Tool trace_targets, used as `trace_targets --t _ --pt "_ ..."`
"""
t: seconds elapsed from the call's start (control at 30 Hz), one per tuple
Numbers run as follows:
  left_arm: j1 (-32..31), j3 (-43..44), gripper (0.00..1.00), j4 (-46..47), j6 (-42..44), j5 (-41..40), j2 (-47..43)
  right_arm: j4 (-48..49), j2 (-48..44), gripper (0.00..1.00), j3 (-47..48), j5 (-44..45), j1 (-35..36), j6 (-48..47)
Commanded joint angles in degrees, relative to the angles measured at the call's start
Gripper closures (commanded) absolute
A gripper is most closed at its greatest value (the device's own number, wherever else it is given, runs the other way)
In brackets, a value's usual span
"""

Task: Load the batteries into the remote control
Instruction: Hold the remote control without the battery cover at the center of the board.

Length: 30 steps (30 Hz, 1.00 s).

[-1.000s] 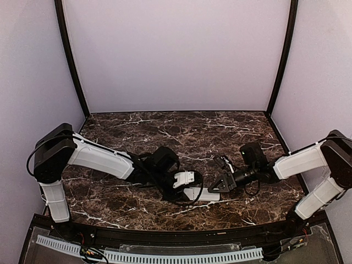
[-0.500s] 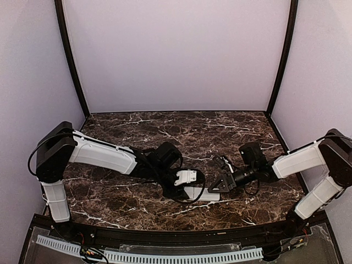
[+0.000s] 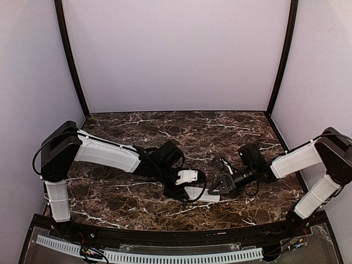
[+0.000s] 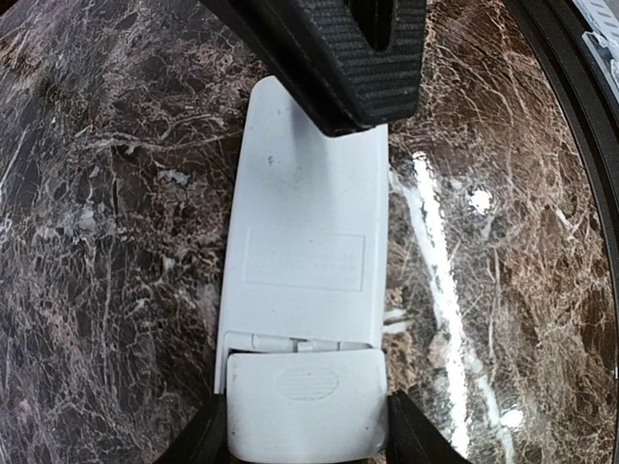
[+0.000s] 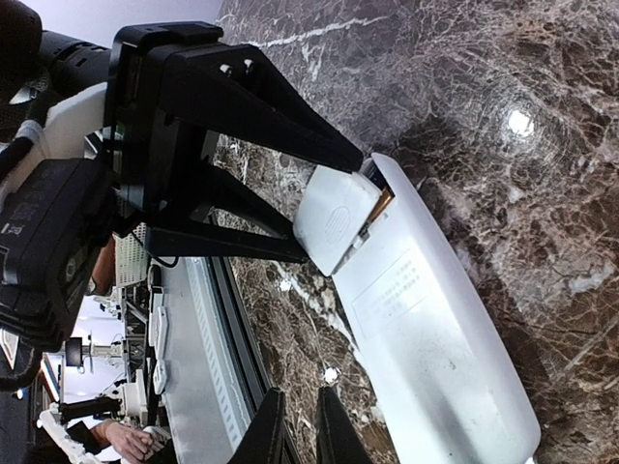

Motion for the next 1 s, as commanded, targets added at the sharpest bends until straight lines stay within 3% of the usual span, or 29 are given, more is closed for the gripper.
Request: trace_targets --t 0.0,0.3,0.5,0.67,0.97 --pt "0.4 2.0 0.60 -3.2 1.9 0.7 -0.1 0.5 1.1 0.88 1.3 -0.7 -0.5 -1.3" --pt "0.4 2.5 0.60 -4.2 3.1 0.4 -0.6 -7.9 -3.6 0.77 1.3 3.4 -0.7 -4.4" --pt "0.4 2.5 0.60 -4.4 3.6 -0.4 -0.5 -17.8 -8.8 0.58 1.1 9.8 -0.7 -7.1" --pt "0.4 2.7 0.60 -4.4 3.6 -0.1 -0.8 -21.9 -10.2 0.59 -0.1 15.5 -0.8 -8.6" --pt "0.4 2.9 0.60 -5.0 4.3 -0.4 -1.3 -19.6 -2.2 0.60 0.8 17.5 -0.8 -10.1"
